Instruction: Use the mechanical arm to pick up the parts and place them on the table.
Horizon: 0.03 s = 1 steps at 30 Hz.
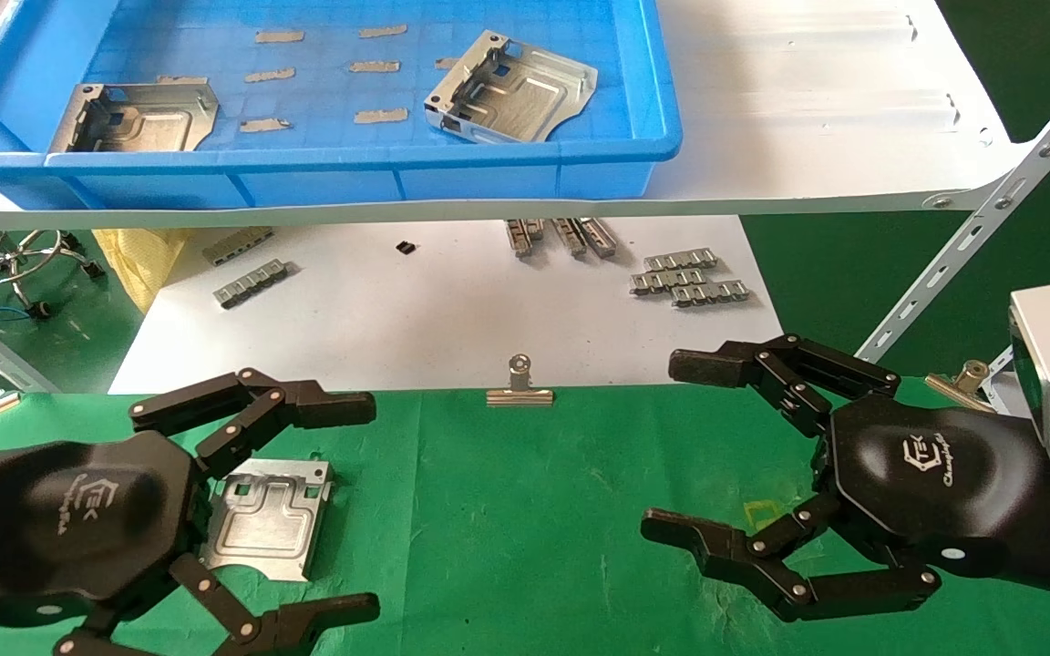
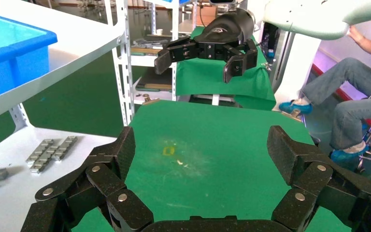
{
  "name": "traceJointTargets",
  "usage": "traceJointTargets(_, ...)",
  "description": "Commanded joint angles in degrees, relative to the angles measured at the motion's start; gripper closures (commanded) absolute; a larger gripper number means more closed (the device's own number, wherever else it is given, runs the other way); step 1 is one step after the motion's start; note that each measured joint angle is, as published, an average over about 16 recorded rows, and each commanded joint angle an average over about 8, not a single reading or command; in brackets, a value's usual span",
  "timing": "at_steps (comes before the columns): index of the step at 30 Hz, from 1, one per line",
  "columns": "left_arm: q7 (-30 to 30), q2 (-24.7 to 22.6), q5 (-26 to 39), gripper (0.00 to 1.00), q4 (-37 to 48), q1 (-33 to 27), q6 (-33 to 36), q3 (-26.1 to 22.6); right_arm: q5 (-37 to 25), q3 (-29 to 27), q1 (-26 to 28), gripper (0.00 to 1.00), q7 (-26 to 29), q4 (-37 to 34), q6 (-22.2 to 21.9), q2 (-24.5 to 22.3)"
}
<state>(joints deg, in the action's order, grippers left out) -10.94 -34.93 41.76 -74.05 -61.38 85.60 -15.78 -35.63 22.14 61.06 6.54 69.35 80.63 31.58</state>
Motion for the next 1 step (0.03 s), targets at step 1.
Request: traceJointTargets(1,0.1,0.0,0.0,0.0,0.2,-0.1,0.0,-0.1,0.0,0.0,0.0,0.0,0.0,0.0,0.0,0.0)
